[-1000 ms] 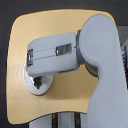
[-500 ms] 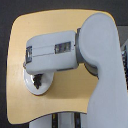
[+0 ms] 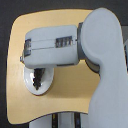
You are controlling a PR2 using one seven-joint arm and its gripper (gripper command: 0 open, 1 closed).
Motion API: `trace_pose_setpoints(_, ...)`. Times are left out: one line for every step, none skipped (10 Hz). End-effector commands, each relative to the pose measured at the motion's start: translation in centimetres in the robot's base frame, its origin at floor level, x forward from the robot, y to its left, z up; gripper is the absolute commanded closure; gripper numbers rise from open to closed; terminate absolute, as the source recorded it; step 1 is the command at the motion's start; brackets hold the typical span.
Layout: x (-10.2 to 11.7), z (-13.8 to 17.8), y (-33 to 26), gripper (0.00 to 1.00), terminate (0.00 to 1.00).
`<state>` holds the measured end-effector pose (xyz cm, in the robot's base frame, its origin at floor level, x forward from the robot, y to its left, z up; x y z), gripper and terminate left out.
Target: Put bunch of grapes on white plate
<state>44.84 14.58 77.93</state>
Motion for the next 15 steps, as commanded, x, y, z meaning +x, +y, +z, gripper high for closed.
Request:
trace_pose_setpoints(4.0,7.6,-0.2,0.0,0.0)
trace_pose_setpoints(4.6,9.1,-0.2,0.0,0.0)
trace_pose_setpoints(5.0,10.3,0.1,0.0,0.0)
trace_pose_setpoints(5.4,11.5,0.4,0.0,0.0)
trace_pose_setpoints(5.7,12.0,0.1,0.0,0.0)
trace_pose_setpoints(5.9,12.2,-0.8,0.0,0.0)
trace_pose_setpoints(6.0,12.1,-2.3,0.0,0.0)
trace_pose_setpoints(6.5,12.2,-5.4,0.0,0.0)
trace_pose_setpoints(6.7,12.4,-7.2,0.0,0.0)
trace_pose_setpoints(7.3,12.7,-10.6,0.0,0.0)
trace_pose_setpoints(7.8,13.2,-13.3,0.0,0.0)
trace_pose_setpoints(8.0,13.9,-16.3,0.0,0.0)
trace_pose_setpoints(8.1,14.2,-17.9,0.0,0.0)
trace_pose_setpoints(8.4,14.7,-20.8,0.0,0.0)
trace_pose_setpoints(8.5,15.1,-23.6,0.0,0.0)
